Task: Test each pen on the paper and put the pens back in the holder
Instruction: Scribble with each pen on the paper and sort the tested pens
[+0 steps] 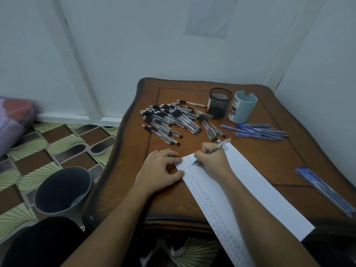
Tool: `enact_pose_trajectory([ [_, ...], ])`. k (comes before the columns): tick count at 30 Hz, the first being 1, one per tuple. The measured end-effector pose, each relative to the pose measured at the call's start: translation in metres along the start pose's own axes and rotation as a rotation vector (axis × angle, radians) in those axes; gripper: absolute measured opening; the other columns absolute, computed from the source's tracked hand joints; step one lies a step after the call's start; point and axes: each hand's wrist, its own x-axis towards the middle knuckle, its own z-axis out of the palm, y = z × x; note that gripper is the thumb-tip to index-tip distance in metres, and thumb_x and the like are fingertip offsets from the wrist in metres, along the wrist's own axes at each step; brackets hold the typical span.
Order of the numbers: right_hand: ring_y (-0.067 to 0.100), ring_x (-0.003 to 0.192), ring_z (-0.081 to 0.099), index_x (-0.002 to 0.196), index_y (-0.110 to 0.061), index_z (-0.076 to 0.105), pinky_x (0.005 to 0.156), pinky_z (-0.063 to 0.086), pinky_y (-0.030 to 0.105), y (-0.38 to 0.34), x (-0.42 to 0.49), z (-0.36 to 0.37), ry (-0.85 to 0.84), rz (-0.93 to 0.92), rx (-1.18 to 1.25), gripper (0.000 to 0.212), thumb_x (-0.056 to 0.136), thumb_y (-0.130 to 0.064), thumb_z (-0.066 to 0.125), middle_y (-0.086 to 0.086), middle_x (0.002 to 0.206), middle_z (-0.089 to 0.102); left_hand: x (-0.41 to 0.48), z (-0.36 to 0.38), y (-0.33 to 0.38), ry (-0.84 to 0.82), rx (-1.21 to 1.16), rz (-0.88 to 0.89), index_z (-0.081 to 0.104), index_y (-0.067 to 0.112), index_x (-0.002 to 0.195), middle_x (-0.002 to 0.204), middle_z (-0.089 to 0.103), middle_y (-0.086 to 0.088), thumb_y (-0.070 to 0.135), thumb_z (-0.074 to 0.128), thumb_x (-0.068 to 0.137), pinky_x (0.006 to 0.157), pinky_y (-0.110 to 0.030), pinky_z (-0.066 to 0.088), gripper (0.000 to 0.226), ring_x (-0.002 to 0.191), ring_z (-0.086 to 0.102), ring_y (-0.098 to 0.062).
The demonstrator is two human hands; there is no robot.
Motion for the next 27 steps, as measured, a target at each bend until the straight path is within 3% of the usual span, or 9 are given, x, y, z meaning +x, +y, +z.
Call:
enact_pose_trajectory([
  [9, 0.004, 0.049, 0.051, 0.053, -0.018, 0.041, 0.064, 0.047, 0.038, -0.001, 0.000, -0.001, 0.015, -0.001, -0.007, 0.042, 0.084, 0.002, 0.062, -0.003, 0.051, 0.040, 0.000, 0.000, 0.001, -0.008, -0.004, -0.001, 0.065, 0.033, 0.121, 0.132, 0.055, 0.016, 0.060, 0.053, 0.077, 0.114, -0.038, 0.022, 0.053, 0.127, 0.041, -0.003],
  [16, 0.006, 0.051, 0.051, 0.046, -0.026, 0.047, 0.063, 0.047, 0.036, -0.005, -0.002, 0.000, 0.032, 0.016, -0.026, 0.050, 0.086, 0.000, 0.062, -0.007, 0.049, 0.043, 0.000, -0.001, 0.001, -0.015, -0.010, -0.007, 0.065, 0.033, 0.121, 0.132, 0.055, 0.016, 0.059, 0.054, 0.077, 0.114, -0.038, 0.021, 0.052, 0.127, 0.041, -0.003],
  [19, 0.008, 0.057, 0.059, 0.066, -0.015, 0.055, 0.063, 0.052, 0.030, -0.013, -0.002, -0.001, 0.173, 0.040, 0.039, 0.031, 0.096, -0.020, 0.063, -0.002, 0.058, 0.057, -0.001, -0.002, 0.002, -0.025, -0.013, -0.013, 0.065, 0.034, 0.122, 0.133, 0.054, 0.017, 0.061, 0.053, 0.077, 0.115, -0.039, 0.021, 0.053, 0.129, 0.039, -0.002],
  [23, 0.009, 0.052, 0.060, 0.088, -0.016, 0.062, 0.049, 0.048, 0.019, -0.023, -0.003, -0.010, 0.224, 0.118, 0.266, 0.045, 0.087, -0.057, 0.044, 0.001, 0.059, 0.063, -0.001, -0.003, 0.002, -0.045, -0.023, -0.042, 0.064, 0.036, 0.122, 0.134, 0.052, 0.019, 0.062, 0.051, 0.076, 0.117, -0.038, 0.019, 0.054, 0.130, 0.037, 0.000],
  [25, 0.010, 0.053, 0.057, 0.087, -0.015, 0.065, 0.053, 0.044, 0.022, -0.025, -0.003, -0.020, 0.264, 0.105, 0.175, 0.048, 0.086, -0.059, 0.045, 0.002, 0.058, 0.060, -0.002, -0.003, 0.004, -0.045, -0.015, -0.044, 0.063, 0.036, 0.122, 0.135, 0.051, 0.019, 0.061, 0.054, 0.079, 0.117, -0.037, 0.017, 0.051, 0.131, 0.036, 0.000],
  [27, 0.011, 0.067, 0.058, 0.086, -0.013, 0.067, 0.062, 0.042, 0.023, -0.023, 0.001, -0.035, 0.350, 0.034, -0.067, 0.041, 0.093, -0.051, 0.052, 0.001, 0.070, 0.062, -0.002, -0.003, 0.005, -0.040, -0.005, -0.044, 0.062, 0.036, 0.123, 0.136, 0.050, 0.020, 0.056, 0.059, 0.083, 0.117, -0.035, 0.015, 0.045, 0.132, 0.035, 0.000],
])
